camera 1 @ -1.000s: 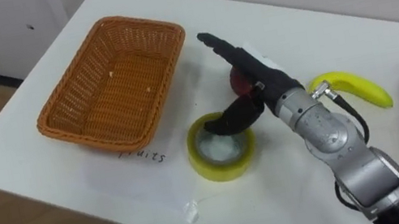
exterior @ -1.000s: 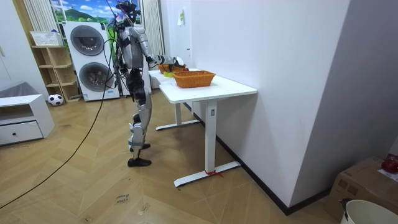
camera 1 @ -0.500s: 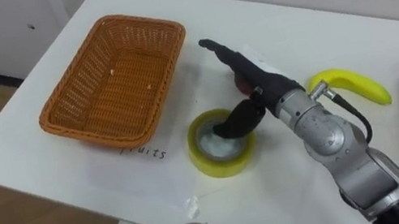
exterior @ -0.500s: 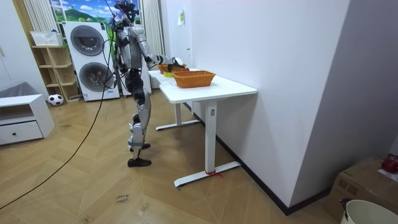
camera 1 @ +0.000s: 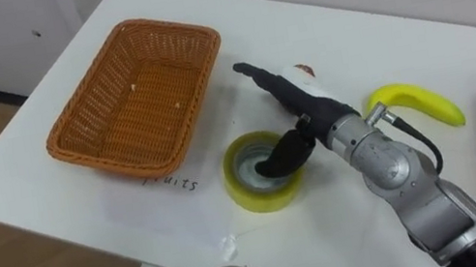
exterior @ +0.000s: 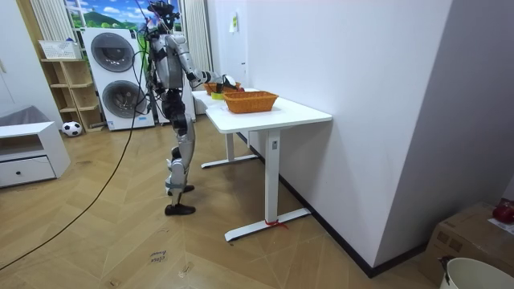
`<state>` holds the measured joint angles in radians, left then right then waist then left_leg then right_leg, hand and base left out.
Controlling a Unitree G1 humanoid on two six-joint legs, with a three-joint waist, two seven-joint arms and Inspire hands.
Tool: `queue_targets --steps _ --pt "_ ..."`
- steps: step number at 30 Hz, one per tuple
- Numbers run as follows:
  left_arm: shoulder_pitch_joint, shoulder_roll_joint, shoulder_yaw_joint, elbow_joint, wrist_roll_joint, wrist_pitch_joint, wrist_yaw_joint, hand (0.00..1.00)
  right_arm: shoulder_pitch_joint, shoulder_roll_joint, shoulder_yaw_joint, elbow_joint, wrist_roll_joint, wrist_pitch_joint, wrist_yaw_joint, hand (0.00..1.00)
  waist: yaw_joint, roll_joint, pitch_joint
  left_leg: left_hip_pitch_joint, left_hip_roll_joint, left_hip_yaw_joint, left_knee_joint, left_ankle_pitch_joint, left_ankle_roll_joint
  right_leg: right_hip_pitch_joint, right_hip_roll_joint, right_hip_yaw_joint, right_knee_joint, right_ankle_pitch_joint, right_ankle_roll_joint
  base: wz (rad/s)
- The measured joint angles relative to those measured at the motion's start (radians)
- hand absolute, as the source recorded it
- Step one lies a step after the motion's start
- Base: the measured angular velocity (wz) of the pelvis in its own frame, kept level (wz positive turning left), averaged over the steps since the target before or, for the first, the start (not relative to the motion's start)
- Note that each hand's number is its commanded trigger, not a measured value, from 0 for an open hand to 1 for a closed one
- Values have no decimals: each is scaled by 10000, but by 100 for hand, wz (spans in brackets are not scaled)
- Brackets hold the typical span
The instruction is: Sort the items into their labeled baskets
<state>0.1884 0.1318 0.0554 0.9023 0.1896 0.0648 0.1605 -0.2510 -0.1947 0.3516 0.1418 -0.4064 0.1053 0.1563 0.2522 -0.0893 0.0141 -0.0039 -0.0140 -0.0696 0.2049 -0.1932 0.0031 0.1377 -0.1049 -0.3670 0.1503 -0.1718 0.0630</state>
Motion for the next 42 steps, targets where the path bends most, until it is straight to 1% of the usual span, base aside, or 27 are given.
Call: queue_targets --steps 5,8,12,14,16,20,28,31,33,34,36,38,42 --pt "27 25 33 14 14 2 -202 0 72 2 1 18 -261 3 40 0 20 -59 -40 5 0 -4 -1 0 0 -14 1 -46 -1 0 0 0" --pt "32 27 86 0 14 2 -333 0 156 7 2 20 -390 7 151 0 34 -74 -48 8 0 -24 -1 0 0 -19 3 -84 -2 0 0 0" --pt "56 31 123 1 12 3 -372 0 184 3 -14 86 -394 36 209 0 29 -87 -50 17 2 -15 0 1 -1 25 2 -103 -2 0 1 0" --pt "61 41 188 0 11 3 -374 0 183 4 -10 143 -396 46 217 0 28 -134 -46 34 3 -24 1 1 -1 52 1 -195 -3 -1 1 0" --pt "78 62 188 0 7 3 -374 0 183 3 -13 231 -396 46 217 0 25 -197 -49 46 3 -33 1 1 -1 55 1 -192 -3 0 1 0" --pt "97 113 192 -4 4 5 -392 0 181 -5 -10 438 -396 66 279 0 28 -241 -33 100 -6 -43 0 1 -1 138 -1 -195 -6 0 1 0" --pt "155 115 189 36 4 5 -371 0 142 -3 -29 767 -361 37 443 0 38 -213 -9 161 -18 -112 1 1 -1 211 6 -214 -10 -2 4 2" --pt "207 116 188 39 7 21 -359 0 140 -3 -32 769 -360 49 550 0 35 -179 15 160 -20 -111 0 0 -2 210 6 -226 -9 -2 3 0" --pt "232 115 179 37 14 84 -350 0 146 -2 -24 769 -340 60 635 0 29 -160 25 144 -19 -113 -6 0 -2 214 6 -273 -9 -3 4 0" --pt "230 115 180 36 16 192 -347 0 144 0 -31 770 -337 74 673 0 30 -156 28 137 -18 -119 -13 0 -2 210 6 -330 -9 -3 4 0" --pt "259 115 179 36 79 281 -345 0 144 10 -83 772 -337 107 754 0 29 -153 29 139 -16 -119 -14 0 -2 215 6 -338 -9 -3 4 0" --pt "270 114 175 26 385 389 -345 0 139 46 -164 823 -321 165 870 0 29 -155 27 140 -18 -123 -14 0 -2 218 3 -355 -7 -3 4 0" --pt "256 115 174 23 674 390 -342 0 141 75 -202 866 -270 171 893 0 26 -158 25 138 -17 -122 -12 0 -2 222 -1 -466 -6 -3 4 0"
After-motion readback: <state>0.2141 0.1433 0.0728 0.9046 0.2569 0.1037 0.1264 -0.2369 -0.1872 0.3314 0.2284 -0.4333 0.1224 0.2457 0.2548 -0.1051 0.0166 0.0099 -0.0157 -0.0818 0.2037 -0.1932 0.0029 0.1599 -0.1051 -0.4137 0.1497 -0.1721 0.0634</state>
